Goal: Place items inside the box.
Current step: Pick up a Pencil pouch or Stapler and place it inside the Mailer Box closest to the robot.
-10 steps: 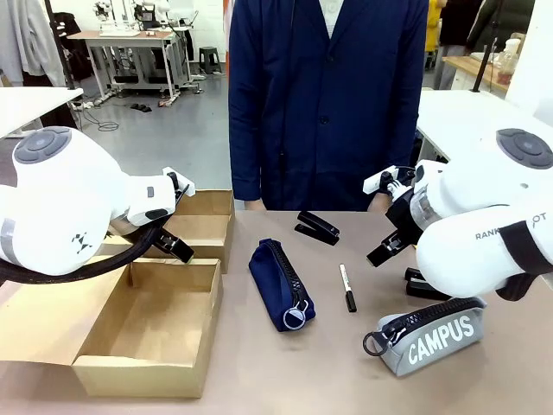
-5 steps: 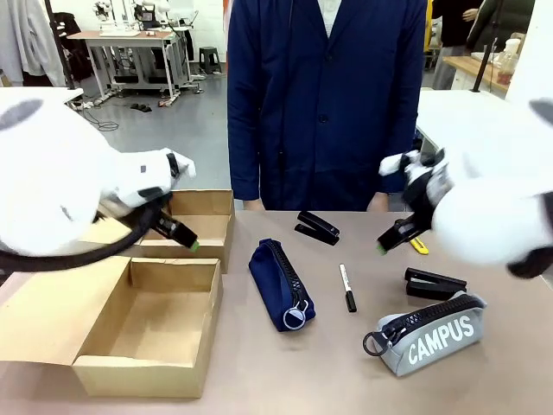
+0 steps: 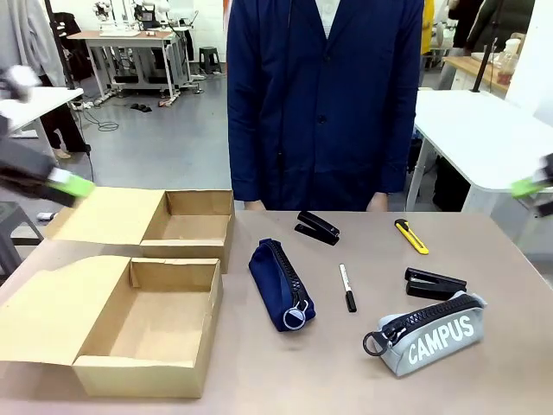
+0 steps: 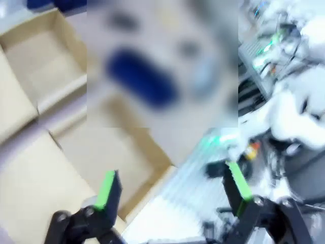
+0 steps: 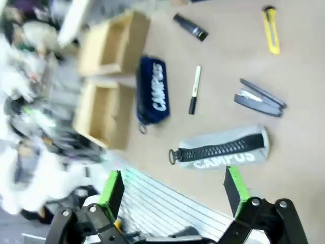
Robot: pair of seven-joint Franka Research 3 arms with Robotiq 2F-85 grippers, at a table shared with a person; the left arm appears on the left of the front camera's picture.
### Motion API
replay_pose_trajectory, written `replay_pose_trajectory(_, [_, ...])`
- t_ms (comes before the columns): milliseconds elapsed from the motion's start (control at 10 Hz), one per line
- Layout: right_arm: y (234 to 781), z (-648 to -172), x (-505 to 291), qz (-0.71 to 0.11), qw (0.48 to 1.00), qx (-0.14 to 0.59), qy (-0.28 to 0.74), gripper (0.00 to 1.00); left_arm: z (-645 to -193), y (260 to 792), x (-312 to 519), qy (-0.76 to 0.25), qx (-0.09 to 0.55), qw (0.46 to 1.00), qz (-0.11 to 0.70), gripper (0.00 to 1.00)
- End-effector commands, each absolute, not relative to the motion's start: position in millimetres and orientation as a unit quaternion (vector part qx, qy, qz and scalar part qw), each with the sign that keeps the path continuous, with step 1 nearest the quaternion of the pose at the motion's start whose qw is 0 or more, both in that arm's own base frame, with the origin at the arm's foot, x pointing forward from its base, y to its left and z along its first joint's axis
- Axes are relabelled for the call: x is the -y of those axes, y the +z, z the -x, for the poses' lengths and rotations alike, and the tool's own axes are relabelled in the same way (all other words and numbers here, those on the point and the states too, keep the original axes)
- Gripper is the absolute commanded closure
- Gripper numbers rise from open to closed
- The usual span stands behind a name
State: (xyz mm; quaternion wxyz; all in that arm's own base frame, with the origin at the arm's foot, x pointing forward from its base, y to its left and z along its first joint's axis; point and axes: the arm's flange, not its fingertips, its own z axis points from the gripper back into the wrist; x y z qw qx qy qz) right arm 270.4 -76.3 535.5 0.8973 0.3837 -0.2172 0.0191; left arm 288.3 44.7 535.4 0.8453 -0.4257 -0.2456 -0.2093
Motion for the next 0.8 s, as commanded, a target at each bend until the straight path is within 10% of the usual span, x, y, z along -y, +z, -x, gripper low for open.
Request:
replay_pose_trajectory(0, [468.0,-246.5,174.4,-0.552,0.772,0.278,-0.150,0.00,-279.6,488.8,-164.3,-0.022,0.292,0.763,0.577,0.00])
replay_pose_trajectory(400, [408.8,-209.7,221.6,-0.525,0.696,0.381,-0.308,0.00,-241.8,411.6,-201.6,0.219,0.410,0.668,0.581,0.00])
replay_pose_trajectory(700, [439.7,-200.3,260.2,-0.550,0.743,0.296,-0.242,0.00,-223.1,439.6,-243.5,0.077,0.318,0.742,0.586,0.00])
